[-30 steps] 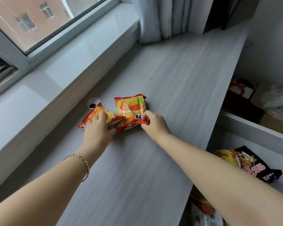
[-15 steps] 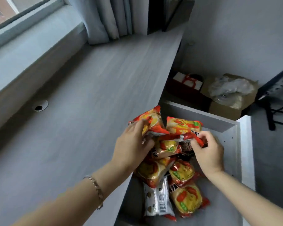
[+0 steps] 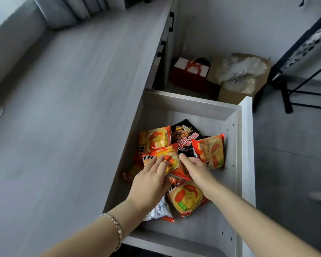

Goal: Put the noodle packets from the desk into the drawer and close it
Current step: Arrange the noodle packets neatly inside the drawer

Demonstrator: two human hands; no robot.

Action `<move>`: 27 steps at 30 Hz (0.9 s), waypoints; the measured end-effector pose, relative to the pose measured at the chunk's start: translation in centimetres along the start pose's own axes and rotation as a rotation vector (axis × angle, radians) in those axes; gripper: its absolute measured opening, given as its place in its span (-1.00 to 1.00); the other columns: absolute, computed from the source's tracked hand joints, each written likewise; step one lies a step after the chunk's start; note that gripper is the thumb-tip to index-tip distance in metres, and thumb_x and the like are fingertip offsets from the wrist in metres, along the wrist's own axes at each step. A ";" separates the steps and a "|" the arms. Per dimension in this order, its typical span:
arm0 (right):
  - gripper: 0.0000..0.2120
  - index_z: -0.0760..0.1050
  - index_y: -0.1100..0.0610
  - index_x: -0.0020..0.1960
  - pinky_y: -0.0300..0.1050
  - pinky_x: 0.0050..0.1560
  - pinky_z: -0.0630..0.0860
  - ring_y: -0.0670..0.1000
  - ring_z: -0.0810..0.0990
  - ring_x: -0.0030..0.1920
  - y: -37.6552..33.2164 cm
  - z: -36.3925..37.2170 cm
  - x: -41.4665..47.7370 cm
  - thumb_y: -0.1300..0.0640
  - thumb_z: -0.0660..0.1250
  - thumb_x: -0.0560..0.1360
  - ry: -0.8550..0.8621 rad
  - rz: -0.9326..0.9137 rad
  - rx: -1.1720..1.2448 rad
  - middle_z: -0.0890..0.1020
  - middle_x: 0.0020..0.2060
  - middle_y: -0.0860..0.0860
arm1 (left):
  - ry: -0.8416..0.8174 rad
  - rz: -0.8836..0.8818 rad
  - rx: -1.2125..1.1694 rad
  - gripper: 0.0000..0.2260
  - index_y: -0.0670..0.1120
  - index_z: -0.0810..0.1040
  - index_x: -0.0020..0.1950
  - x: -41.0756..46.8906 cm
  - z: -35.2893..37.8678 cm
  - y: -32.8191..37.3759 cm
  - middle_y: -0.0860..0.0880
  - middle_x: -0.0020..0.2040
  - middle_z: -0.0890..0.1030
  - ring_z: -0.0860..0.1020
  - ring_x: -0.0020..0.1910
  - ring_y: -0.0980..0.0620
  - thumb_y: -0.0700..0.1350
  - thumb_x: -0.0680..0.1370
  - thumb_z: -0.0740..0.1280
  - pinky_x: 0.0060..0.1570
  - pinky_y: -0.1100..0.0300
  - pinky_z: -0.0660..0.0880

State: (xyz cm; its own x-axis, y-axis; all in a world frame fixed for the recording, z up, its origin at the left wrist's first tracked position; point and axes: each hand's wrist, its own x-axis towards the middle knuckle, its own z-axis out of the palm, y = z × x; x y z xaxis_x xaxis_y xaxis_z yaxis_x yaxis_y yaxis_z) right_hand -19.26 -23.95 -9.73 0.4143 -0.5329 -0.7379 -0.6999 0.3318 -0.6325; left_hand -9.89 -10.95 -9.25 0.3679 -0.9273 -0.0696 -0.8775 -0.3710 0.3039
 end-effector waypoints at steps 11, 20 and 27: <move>-0.60 0.40 0.14 0.28 -0.17 -0.05 0.44 0.02 0.52 0.01 4.8 -1.6 3.3 0.21 0.32 0.45 0.053 -0.068 -0.070 0.59 0.06 0.05 | -0.304 -0.389 -0.152 -0.63 -0.07 0.40 0.31 -4.2 5.6 -0.9 -0.03 0.30 0.40 0.41 0.28 -0.01 0.10 0.57 0.21 0.04 0.19 0.50; -0.53 0.25 0.14 0.43 -0.04 0.15 0.45 0.06 0.43 0.25 2.7 -0.4 5.6 0.15 0.23 0.55 0.338 -0.179 -0.175 0.40 0.36 0.13 | -0.643 -0.701 -0.182 -0.05 -0.06 -0.28 0.55 -1.7 9.3 1.7 -0.13 0.56 -0.24 -0.14 0.55 -0.19 0.23 0.47 0.31 0.40 -0.23 0.19; -0.77 0.52 0.26 0.06 -0.47 0.23 0.29 0.05 0.46 0.13 6.3 0.2 2.1 0.25 0.21 0.45 0.467 -0.817 -0.406 0.50 0.04 0.21 | -0.503 -0.786 -0.449 -0.08 0.10 -0.21 0.54 -2.6 8.4 1.5 0.00 0.56 -0.21 -0.13 0.54 -0.17 -0.28 0.42 0.35 0.44 -0.17 0.15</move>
State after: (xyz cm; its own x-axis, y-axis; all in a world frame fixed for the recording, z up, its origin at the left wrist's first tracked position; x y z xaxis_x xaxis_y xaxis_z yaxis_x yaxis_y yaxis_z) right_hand -22.64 -22.84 -15.31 0.6454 -0.7568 0.1036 -0.4853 -0.5111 -0.7094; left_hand -14.75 -9.50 -16.56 0.5260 -0.3837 -0.7590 -0.2116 -0.9234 0.3202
